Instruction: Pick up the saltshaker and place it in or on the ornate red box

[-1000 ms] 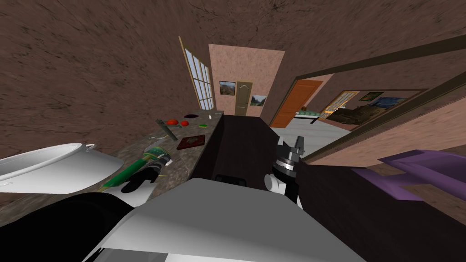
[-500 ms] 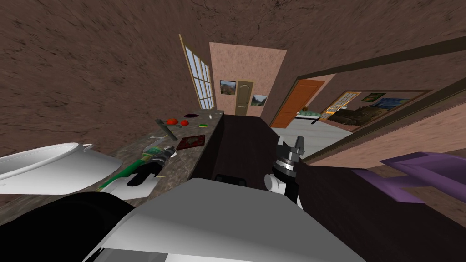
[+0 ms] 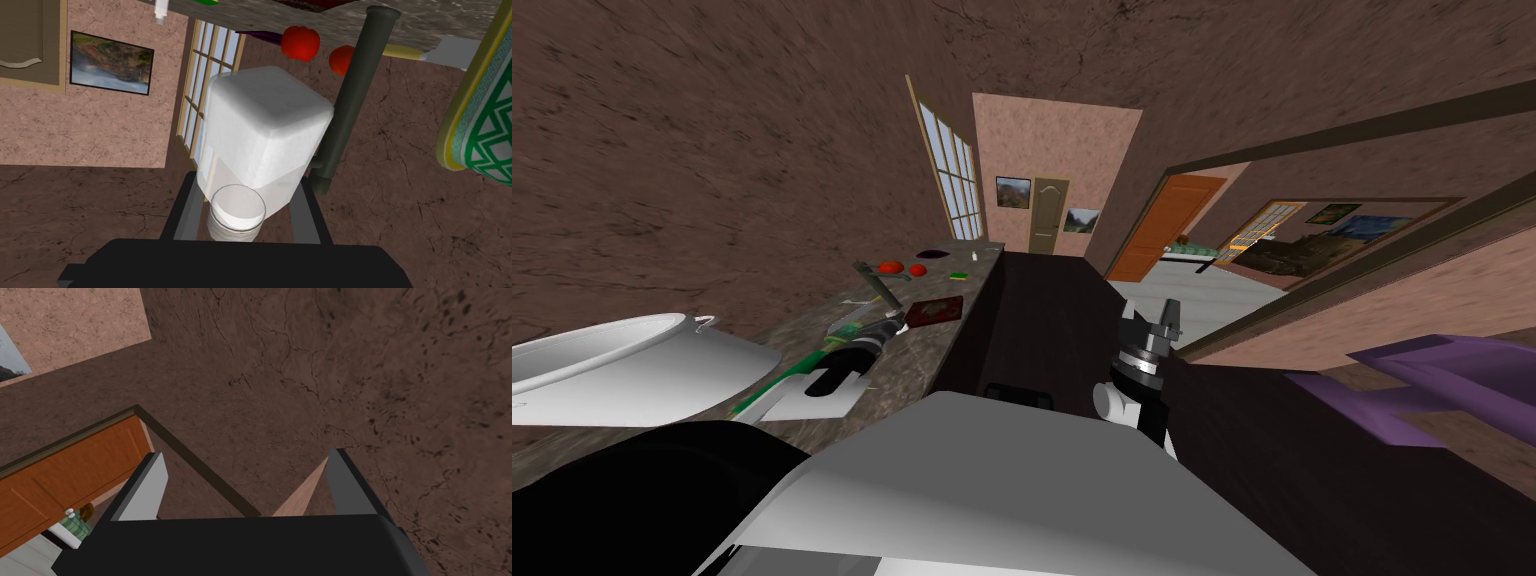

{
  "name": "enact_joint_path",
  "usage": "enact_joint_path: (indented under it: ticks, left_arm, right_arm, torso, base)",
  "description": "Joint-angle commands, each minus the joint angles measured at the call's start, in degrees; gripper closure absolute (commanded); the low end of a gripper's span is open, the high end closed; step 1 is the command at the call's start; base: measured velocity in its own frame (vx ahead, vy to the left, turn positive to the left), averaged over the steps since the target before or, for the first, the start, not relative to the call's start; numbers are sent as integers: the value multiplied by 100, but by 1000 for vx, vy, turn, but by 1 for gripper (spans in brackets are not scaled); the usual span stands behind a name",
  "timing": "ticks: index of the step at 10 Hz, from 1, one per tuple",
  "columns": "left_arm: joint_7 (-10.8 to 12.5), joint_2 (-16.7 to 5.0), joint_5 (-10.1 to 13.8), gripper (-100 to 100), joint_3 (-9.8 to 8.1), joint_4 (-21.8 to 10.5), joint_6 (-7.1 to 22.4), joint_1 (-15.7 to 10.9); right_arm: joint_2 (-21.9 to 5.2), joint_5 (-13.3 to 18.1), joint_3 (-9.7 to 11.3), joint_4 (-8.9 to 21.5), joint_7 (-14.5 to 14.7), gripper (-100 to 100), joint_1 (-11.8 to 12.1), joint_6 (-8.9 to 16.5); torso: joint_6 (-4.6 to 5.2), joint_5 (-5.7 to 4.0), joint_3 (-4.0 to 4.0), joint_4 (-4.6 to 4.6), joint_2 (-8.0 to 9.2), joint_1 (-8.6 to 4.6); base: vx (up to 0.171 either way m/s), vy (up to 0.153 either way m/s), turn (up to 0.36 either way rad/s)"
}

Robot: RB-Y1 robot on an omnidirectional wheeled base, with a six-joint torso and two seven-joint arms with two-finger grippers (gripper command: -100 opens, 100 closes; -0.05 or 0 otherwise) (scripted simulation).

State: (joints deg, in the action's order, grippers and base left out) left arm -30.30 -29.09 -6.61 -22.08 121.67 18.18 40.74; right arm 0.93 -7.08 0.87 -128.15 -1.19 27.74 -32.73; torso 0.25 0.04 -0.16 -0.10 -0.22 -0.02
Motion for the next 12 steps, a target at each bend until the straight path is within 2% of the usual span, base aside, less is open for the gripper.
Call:
enact_joint_path:
  ticks: [1, 2, 3, 4, 5, 6, 9, 10, 11, 12]
  left_arm:
    - [21, -86, -24, 100, 34, -25, -240, -54]
    - [58, -231, -57, 100, 86, -186, -436, -170]
    - [58, -231, -57, 100, 86, -186, -519, -170]
    - [95, -368, -86, 100, 135, -352, -706, -282]
    - [95, -368, -86, 100, 135, -352, -799, -282]
    - [132, -497, -113, 100, 180, -527, -995, -391]
    - [169, -616, -136, 100, 220, -710, -1360, -496]
    - [206, -724, -156, 100, 255, -903, -1571, -596]
    - [206, -724, -156, 100, 255, -903, -1637, -596]
    - [243, -822, -171, 100, 288, -1104, -1842, -690]
  right_arm:
    - [0, 0, 0, 0, 0, 0, 0, 0]
    - [0, 0, 0, 0, 0, 0, 0, 0]
    - [0, 0, 0, 0, 0, 0, 0, 0]
    - [0, 0, 0, 0, 0, 0, 0, 0]
    - [0, 0, 0, 0, 0, 0, 0, 0]
    - [0, 0, 0, 0, 0, 0, 0, 0]
    - [0, 0, 0, 0, 0, 0, 0, 0]
    - [0, 0, 0, 0, 0, 0, 0, 0]
    - [0, 0, 0, 0, 0, 0, 0, 0]
    - [0, 0, 0, 0, 0, 0, 0, 0]
  torso:
    - [0, 0, 0, 0, 0, 0]
    - [-1, -2, 2, 0, 2, -4]
    - [2, -2, 1, 0, 2, -4]
    - [-2, -2, 1, -1, 2, -5]
    - [-3, -3, 1, -1, 3, -6]
    - [-5, -4, 1, -1, 3, -8]
    - [-7, -5, -1, -3, 0, -9]
    - [-8, -7, 0, -2, 1, -12]
    - [-8, -6, -1, -3, 0, -12]
    - [-10, -7, -1, -3, 0, -13]
  base:
    - [-5, 3, -6]
    - [-7, 5, 1]
    - [-5, 2, -12]
    - [-5, -1, -5]
    - [-5, -1, -3]
    - [-6, -4, -6]
    - [-1, -4, -5]
    - [1, -7, -12]
    - [2, -7, -7]
    - [4, -8, -15]
